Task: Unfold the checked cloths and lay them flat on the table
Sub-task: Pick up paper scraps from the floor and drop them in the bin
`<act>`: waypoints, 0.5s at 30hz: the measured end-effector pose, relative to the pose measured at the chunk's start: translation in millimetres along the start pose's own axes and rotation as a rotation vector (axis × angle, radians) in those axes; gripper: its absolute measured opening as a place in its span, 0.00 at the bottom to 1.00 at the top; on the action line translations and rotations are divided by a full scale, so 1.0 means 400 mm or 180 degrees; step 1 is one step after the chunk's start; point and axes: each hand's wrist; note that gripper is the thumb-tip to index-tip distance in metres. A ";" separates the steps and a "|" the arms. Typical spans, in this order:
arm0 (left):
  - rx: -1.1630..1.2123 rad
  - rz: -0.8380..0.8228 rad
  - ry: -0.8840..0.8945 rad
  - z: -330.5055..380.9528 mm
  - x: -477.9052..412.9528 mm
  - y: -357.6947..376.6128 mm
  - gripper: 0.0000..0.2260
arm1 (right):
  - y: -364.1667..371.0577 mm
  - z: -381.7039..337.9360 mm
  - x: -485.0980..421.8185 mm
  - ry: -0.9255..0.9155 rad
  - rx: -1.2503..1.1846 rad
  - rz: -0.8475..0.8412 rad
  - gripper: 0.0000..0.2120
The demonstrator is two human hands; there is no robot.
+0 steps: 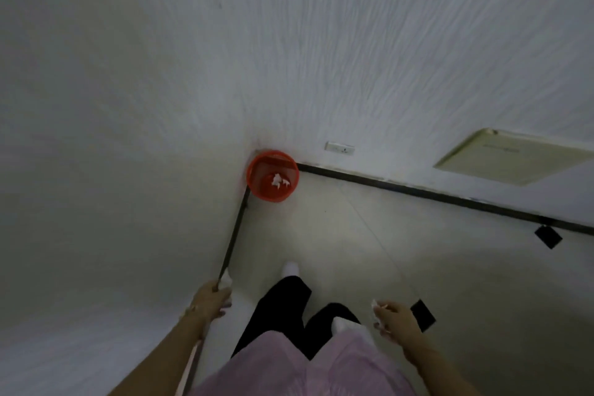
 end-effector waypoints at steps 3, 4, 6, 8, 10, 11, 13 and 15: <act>0.0017 -0.0161 0.0250 0.194 -0.118 0.089 0.11 | -0.016 -0.140 -0.069 0.0015 0.0119 -0.0096 0.09; 0.0073 -0.0263 0.0385 0.259 -0.159 0.127 0.12 | -0.017 -0.193 -0.095 0.0035 0.0122 -0.0148 0.08; 0.0097 -0.0334 0.0408 0.327 -0.237 0.180 0.10 | -0.011 -0.307 -0.158 0.0018 0.0106 -0.0257 0.06; 0.0281 -0.0316 0.0321 0.374 -0.312 0.223 0.07 | 0.010 -0.415 -0.235 -0.0082 0.0068 -0.0323 0.04; 0.0509 -0.0187 0.0147 0.398 -0.395 0.263 0.02 | 0.040 -0.517 -0.332 -0.0230 0.0043 -0.0393 0.08; 0.0632 -0.0141 0.0013 0.401 -0.433 0.281 0.02 | 0.056 -0.563 -0.373 -0.0278 -0.0018 -0.0441 0.09; 0.0855 -0.0006 -0.0152 0.395 -0.518 0.305 0.03 | 0.091 -0.653 -0.458 -0.0329 -0.0219 -0.0500 0.08; 0.1006 0.0101 -0.0290 0.380 -0.603 0.322 0.06 | 0.127 -0.726 -0.539 -0.0337 -0.0352 -0.0577 0.08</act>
Point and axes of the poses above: each hand's wrist, its own x-axis away from the middle knuckle, its own y-axis out of the palm, z = x × y, and after that the axes turned 15 degrees about x, right-handed
